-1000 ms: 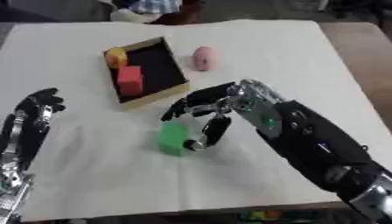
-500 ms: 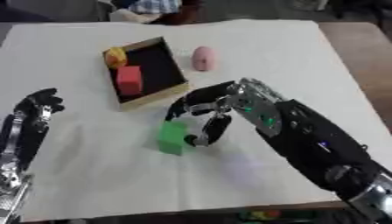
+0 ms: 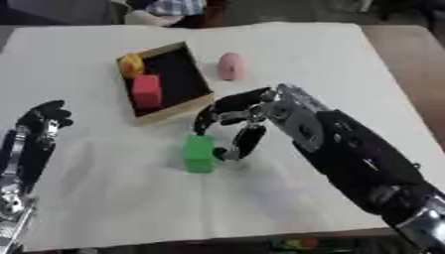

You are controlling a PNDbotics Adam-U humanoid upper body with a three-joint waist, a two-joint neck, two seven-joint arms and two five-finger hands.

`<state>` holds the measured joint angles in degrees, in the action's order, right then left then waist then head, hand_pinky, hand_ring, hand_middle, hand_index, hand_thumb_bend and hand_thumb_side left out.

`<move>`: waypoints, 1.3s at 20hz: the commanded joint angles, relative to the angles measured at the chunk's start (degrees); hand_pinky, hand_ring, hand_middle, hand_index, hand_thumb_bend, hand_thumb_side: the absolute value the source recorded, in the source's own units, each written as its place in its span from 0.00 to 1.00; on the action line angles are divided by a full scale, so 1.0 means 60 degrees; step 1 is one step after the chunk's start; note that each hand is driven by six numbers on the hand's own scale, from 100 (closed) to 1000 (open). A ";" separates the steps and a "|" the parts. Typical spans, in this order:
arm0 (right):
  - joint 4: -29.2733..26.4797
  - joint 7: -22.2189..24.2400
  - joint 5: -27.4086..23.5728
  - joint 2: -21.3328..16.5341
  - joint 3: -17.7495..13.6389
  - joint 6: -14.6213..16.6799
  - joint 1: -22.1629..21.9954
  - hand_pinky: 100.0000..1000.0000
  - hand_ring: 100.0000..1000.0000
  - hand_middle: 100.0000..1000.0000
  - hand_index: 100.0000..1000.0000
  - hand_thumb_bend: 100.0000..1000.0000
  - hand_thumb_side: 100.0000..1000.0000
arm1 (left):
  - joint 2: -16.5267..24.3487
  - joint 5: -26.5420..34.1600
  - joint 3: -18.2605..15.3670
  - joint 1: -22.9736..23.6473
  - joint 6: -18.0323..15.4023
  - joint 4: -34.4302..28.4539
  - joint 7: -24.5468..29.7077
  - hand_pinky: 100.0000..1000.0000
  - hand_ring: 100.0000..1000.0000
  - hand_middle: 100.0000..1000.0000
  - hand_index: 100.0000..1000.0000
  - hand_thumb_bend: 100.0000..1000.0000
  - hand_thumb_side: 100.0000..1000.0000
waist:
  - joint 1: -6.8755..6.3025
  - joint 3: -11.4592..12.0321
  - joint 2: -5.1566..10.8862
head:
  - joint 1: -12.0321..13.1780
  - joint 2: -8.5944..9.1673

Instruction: Pick up objects on the table and place them in the box.

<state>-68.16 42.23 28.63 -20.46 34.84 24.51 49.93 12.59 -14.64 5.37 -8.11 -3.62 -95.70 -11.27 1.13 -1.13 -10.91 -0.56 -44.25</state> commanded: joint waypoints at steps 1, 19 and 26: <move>-0.0240 0.1506 -0.0206 -0.0138 -0.0195 0.1429 0.0224 0.84 0.84 0.83 0.67 0.00 0.16 | 0.0183 -0.0020 -0.0047 -0.0068 -0.0004 -0.0126 -0.0021 0.75 0.61 0.57 0.78 0.03 0.81 | 0.0067 -0.0009 0.0220 | 0.0000 0.0023; -0.0574 0.1404 -0.0629 -0.0189 -0.0316 0.1152 0.0331 0.84 0.84 0.82 0.61 0.00 0.14 | 0.0182 -0.0017 -0.0059 -0.0058 -0.0004 -0.0133 -0.0029 0.75 0.61 0.57 0.78 0.03 0.81 | 0.0056 -0.0038 0.0247 | 0.0007 0.0023; -0.1031 0.0893 -0.0474 -0.0219 -0.0929 0.0712 0.0679 0.84 0.84 0.82 0.61 0.00 0.09 | 0.0170 -0.0013 -0.0060 -0.0061 -0.0004 -0.0133 -0.0027 0.75 0.61 0.57 0.78 0.03 0.81 | 0.0026 -0.0057 0.0258 | 0.0009 0.0023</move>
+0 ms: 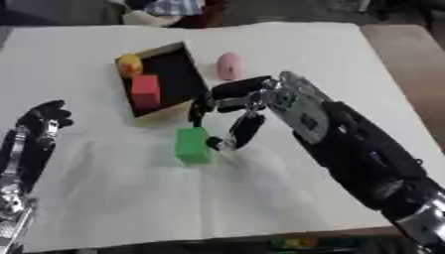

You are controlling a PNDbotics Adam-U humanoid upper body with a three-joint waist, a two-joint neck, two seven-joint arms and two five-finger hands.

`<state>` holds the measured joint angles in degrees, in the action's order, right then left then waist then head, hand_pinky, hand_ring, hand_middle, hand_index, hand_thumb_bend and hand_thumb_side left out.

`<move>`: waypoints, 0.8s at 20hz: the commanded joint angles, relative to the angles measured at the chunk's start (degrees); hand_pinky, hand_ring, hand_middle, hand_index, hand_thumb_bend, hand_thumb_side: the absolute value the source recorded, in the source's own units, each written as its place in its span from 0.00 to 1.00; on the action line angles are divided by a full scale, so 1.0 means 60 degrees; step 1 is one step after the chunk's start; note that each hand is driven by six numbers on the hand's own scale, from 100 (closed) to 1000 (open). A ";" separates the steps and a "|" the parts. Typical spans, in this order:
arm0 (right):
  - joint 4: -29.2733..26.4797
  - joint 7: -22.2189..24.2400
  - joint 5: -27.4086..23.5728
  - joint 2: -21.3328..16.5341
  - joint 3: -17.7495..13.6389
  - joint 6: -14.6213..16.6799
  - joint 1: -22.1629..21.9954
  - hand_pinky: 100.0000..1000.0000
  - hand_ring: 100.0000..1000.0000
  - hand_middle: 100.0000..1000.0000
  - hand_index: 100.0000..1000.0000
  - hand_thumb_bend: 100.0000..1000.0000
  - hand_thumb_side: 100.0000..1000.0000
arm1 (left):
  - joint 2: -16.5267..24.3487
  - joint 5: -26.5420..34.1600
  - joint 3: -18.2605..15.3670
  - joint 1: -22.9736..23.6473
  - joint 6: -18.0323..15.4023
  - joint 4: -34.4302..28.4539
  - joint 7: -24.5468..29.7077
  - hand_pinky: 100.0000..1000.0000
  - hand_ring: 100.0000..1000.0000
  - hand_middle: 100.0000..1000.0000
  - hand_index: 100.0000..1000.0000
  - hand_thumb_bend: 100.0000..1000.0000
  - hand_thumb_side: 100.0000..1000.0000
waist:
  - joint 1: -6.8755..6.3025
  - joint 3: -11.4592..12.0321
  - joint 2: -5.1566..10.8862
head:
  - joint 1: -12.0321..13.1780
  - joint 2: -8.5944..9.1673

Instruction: Pick up objects on the table and place them in the box.

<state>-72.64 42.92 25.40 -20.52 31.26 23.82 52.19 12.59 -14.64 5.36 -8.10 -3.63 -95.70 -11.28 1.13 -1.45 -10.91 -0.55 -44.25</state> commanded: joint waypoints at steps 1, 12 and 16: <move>-0.0277 0.0680 0.0161 -0.0182 -0.0450 0.0767 0.0383 0.84 0.84 0.82 0.61 0.00 0.08 | 0.0165 -0.0012 -0.0058 -0.0062 -0.0003 -0.0134 -0.0024 0.75 0.61 0.57 0.78 0.03 0.81 | 0.0019 0.0000 0.0258 | 0.0001 0.0023; 0.1200 -0.0684 0.1877 0.0844 -0.1948 0.0270 0.1342 0.84 0.84 0.82 0.60 0.00 0.04 | 0.0108 0.0013 -0.0021 -0.0099 0.0000 -0.0137 0.0010 0.75 0.61 0.57 0.78 0.03 0.81 | -0.0071 0.0167 0.0204 | -0.0137 0.0023; 0.2274 -0.1320 0.2903 0.1609 -0.2607 0.0031 0.1654 0.83 0.83 0.82 0.60 0.00 0.03 | 0.0062 0.0029 0.0025 -0.0136 -0.0009 -0.0138 0.0054 0.75 0.61 0.57 0.78 0.03 0.81 | -0.0117 0.0264 0.0183 | -0.0241 0.0023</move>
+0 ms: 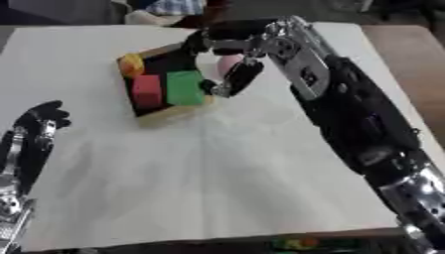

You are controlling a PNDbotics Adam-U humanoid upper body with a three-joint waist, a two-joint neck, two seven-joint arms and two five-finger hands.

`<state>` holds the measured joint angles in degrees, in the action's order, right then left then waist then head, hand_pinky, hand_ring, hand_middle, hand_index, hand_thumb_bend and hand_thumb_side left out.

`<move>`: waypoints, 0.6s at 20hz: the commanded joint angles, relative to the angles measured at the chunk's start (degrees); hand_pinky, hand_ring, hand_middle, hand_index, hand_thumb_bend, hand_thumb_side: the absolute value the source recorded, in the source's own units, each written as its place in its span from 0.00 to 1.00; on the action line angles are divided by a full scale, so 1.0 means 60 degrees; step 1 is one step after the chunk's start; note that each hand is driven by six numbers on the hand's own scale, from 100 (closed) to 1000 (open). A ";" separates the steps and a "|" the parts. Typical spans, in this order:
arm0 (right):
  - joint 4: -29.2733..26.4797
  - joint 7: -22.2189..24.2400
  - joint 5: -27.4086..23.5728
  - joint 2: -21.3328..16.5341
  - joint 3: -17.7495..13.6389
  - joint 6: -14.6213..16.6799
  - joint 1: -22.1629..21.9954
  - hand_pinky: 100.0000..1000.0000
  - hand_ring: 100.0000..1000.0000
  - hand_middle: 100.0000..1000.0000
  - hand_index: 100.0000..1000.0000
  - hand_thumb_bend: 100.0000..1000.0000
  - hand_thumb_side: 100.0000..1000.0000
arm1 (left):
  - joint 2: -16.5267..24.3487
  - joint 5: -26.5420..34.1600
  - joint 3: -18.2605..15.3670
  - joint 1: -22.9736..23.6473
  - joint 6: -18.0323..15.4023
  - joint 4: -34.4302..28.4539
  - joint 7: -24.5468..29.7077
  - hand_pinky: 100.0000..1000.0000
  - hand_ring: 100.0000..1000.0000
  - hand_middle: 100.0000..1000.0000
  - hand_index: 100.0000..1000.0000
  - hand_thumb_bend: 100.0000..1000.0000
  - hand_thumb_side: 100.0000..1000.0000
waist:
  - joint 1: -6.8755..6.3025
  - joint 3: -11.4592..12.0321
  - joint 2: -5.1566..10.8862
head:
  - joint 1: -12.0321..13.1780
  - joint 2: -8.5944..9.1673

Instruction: Pick up objects on the table and place them in the box.

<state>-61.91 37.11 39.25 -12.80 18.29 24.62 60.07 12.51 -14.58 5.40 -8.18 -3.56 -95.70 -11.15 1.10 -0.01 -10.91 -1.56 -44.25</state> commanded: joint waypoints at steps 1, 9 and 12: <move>0.0756 -0.0520 0.0868 0.0496 -0.0597 -0.0146 0.0408 0.83 0.83 0.82 0.60 0.00 0.03 | 0.0067 0.0021 0.0026 -0.0130 -0.0021 -0.0139 0.0040 0.75 0.61 0.57 0.78 0.03 0.81 | -0.0123 0.0049 0.0177 | -0.0096 0.0023; 0.2937 -0.2292 0.3116 0.1875 -0.2121 -0.1078 0.0738 0.83 0.82 0.81 0.60 0.00 0.06 | 0.0017 0.0053 0.0071 -0.0170 -0.0019 -0.0146 0.0091 0.75 0.61 0.57 0.78 0.02 0.81 | -0.0201 0.0277 0.0146 | -0.0300 0.0023; 0.3396 -0.3057 0.3694 0.2093 -0.2525 -0.1442 0.0769 0.83 0.82 0.82 0.74 0.00 0.07 | 0.0010 0.0064 0.0078 -0.0180 -0.0016 -0.0152 0.0103 0.75 0.61 0.57 0.78 0.02 0.81 | -0.0225 0.0341 0.0145 | -0.0394 0.0023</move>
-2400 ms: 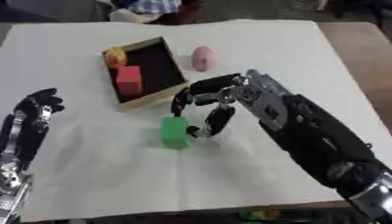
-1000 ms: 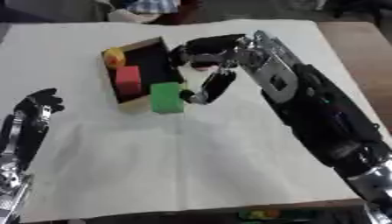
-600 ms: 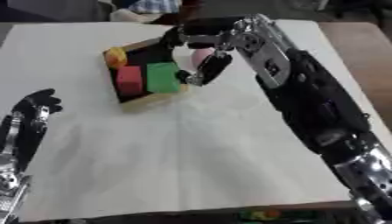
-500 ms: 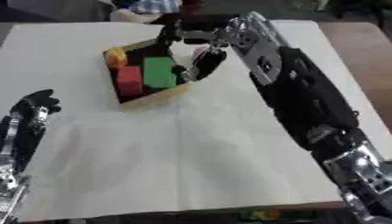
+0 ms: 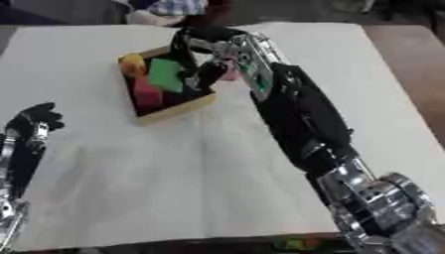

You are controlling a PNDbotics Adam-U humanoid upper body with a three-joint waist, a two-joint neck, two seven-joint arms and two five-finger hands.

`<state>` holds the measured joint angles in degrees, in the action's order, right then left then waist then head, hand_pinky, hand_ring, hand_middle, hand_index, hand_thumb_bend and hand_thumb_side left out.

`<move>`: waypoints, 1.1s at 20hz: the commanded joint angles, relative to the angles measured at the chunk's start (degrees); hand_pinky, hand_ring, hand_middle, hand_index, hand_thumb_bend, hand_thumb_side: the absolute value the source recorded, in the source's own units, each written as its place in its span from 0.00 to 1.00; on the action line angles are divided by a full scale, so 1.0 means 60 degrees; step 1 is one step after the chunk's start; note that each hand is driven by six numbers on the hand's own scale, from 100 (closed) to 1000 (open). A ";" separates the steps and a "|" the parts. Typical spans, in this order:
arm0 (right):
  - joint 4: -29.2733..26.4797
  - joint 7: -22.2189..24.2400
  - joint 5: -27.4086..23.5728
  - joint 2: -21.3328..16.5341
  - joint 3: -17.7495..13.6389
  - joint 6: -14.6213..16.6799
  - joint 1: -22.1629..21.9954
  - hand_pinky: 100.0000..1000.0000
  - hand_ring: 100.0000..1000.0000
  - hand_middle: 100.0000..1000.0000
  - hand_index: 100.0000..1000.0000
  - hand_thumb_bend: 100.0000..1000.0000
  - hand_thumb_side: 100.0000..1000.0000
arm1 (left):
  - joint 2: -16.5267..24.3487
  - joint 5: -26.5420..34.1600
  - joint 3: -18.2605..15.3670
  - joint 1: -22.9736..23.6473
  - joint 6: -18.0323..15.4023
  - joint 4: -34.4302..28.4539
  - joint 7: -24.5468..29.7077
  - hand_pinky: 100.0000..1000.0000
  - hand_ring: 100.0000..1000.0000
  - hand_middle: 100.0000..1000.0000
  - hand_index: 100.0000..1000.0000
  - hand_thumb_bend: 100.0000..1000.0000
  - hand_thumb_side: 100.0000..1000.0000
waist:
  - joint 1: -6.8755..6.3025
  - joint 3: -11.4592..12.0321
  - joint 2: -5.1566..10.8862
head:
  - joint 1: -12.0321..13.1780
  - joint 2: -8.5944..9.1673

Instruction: Pick up objects on the table and place them in the box.

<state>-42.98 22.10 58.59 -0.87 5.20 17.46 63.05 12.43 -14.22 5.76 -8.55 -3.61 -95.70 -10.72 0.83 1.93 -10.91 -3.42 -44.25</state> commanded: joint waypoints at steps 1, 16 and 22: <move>0.0338 -0.0782 0.0617 0.0136 -0.0428 -0.0338 0.0272 0.83 0.83 0.83 0.83 0.00 0.07 | 0.0024 0.0006 0.0016 -0.0115 -0.0005 -0.0152 0.0031 0.75 0.61 0.57 0.78 0.02 0.81 | -0.0181 0.0029 0.0146 | -0.0101 0.0023; 0.0659 -0.1798 0.1361 -0.0492 -0.0973 -0.0993 0.0503 0.85 0.84 0.86 0.96 0.08 0.26 | 0.0035 0.0006 -0.0005 -0.0068 -0.0003 -0.0128 0.0019 0.75 0.61 0.57 0.78 0.02 0.81 | -0.0166 -0.0122 0.0199 | -0.0104 0.0023; 0.1235 -0.2118 0.1379 -0.0879 -0.1464 -0.1917 0.0596 0.85 0.84 0.86 0.95 0.05 0.23 | 0.0049 0.0004 -0.0007 -0.0054 -0.0001 -0.0126 0.0017 0.75 0.61 0.57 0.78 0.02 0.81 | -0.0160 -0.0143 0.0199 | -0.0103 0.0023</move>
<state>-35.67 9.84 66.85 -4.60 -2.84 7.05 65.05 12.03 -14.15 5.76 -8.54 -3.54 -95.70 -10.63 0.79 1.10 -10.91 -3.94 -44.25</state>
